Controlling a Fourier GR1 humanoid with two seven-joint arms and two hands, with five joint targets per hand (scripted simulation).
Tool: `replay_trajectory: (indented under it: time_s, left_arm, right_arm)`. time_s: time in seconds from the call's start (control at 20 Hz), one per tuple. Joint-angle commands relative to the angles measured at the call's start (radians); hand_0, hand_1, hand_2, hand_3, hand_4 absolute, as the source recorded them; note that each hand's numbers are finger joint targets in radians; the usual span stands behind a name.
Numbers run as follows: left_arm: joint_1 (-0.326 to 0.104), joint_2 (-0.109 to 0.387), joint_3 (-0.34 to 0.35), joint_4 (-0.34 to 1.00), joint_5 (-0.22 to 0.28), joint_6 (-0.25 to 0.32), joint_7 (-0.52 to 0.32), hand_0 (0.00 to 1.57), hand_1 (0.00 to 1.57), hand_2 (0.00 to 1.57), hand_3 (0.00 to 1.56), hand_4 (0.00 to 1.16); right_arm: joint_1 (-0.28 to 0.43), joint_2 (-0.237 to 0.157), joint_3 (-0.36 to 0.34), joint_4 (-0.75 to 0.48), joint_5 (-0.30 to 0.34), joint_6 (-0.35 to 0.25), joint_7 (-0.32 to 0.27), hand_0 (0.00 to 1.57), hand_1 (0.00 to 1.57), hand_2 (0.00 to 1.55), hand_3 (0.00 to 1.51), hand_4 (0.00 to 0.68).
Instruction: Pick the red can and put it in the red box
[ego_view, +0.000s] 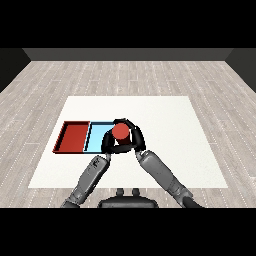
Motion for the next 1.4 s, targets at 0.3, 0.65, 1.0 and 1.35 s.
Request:
replay_trajectory:
  time_s: [0.3, 0.65, 1.0, 1.35]
  left_arm:
    - [-0.009, 0.022, 0.031, -0.049, -0.064, -0.006, 0.029, 1.57, 1.57, 1.57, 1.49, 1.13]
    - [0.023, 0.01, 0.027, -0.021, -0.119, 0.016, 0.017, 1.57, 1.57, 1.57, 1.5, 1.13]
    - [-0.017, 0.042, 0.136, -0.005, -0.127, -0.015, 0.031, 1.57, 1.57, 1.57, 1.48, 1.12]
    - [0.063, 0.226, 0.312, 0.004, -0.07, -0.086, 0.019, 1.57, 1.57, 1.57, 1.5, 1.13]
  right_arm:
    - [0.024, 0.0, -0.025, -0.026, 0.03, 0.03, 0.001, 0.0, 0.0, 0.0, 0.0, 0.0]
    - [0.134, -0.045, -0.167, -0.238, -0.023, 0.101, 0.023, 0.0, 0.0, 0.0, 0.0, 0.0]
    - [0.333, -0.138, -0.253, -0.416, -0.109, 0.215, -0.036, 0.0, 0.0, 0.0, 0.0, 0.0]
    - [0.574, -0.128, -0.351, -0.362, -0.187, 0.229, -0.284, 0.0, 0.0, 0.0, 0.0, 0.0]
